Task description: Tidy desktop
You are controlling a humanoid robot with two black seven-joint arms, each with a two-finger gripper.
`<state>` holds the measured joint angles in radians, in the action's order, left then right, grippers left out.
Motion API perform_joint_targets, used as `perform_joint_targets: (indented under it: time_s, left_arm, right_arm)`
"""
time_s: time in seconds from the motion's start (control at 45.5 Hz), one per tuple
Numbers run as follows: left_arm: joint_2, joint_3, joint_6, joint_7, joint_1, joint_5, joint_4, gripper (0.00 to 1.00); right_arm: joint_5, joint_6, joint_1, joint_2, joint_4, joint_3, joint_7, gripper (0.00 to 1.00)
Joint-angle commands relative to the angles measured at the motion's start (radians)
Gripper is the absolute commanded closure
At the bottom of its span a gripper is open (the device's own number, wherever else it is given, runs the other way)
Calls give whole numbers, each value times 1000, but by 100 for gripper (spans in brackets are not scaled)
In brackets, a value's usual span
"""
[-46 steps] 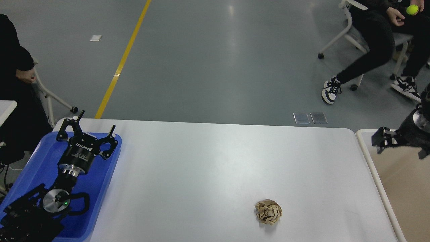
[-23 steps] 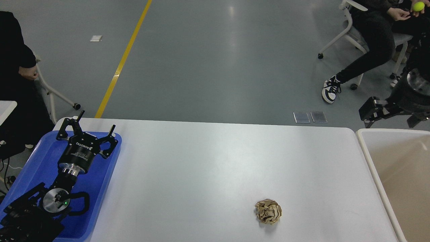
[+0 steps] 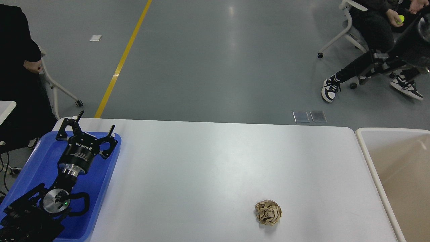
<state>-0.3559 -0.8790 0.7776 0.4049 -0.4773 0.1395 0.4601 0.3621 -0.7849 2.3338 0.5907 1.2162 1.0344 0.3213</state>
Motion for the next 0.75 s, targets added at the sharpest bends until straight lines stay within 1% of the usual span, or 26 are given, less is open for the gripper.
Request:
perform_joint_targets:
  time_s: [0.0, 0.154, 0.725]
  left_arm:
    - [0, 0, 0, 0, -1, 0, 0, 1]
    - [0, 0, 0, 0, -1, 0, 0, 1]
    - [0, 0, 0, 0, -1, 0, 0, 1]
  right_arm:
    - [15, -1, 18, -32, 0, 16, 7, 0]
    - [72, -1, -4, -45, -1, 95, 7, 0]
    - [78, -1, -33, -61, -29, 107, 7, 0]
